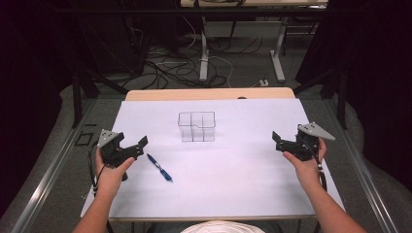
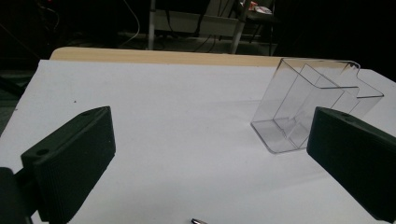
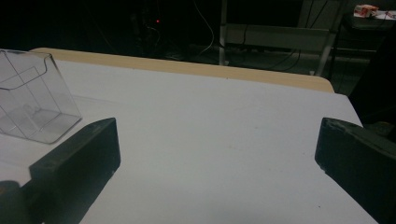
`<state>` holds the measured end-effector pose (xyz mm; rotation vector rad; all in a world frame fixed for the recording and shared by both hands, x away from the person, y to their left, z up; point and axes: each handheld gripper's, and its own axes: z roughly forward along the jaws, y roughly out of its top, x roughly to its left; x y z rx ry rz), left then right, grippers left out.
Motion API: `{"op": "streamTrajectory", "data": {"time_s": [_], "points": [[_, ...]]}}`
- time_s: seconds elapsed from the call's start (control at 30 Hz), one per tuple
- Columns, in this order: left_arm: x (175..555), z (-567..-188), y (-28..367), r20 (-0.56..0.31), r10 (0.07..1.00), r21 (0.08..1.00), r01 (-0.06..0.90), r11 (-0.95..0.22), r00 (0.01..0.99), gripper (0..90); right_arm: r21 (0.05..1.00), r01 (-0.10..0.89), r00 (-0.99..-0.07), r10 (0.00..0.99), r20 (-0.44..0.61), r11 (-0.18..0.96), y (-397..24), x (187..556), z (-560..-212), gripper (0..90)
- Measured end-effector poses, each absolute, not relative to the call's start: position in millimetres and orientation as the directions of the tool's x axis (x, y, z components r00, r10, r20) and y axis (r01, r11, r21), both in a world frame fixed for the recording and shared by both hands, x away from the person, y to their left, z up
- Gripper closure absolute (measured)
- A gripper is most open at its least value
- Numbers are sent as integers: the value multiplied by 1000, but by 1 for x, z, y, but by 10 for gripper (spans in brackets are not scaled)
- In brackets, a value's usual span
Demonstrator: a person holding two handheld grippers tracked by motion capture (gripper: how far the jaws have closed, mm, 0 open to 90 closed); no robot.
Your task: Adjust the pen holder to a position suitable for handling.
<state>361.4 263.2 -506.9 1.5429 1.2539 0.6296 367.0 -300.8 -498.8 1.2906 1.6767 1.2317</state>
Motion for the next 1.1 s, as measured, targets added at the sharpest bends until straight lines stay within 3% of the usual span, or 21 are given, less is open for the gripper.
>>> {"op": "streamTrajectory", "data": {"time_s": [0.27,0.4,1.1], "points": [[367,-507,255,-202,924,916,396,61,324,161,932,357,-267,963,44,56,-304,369,-505,32],[368,-503,251,-216,921,916,393,77,324,168,932,357,-269,962,37,64,-302,368,-506,54],[392,-493,219,-200,906,914,404,35,373,441,929,359,-284,959,23,84,-300,365,-509,83]]}}
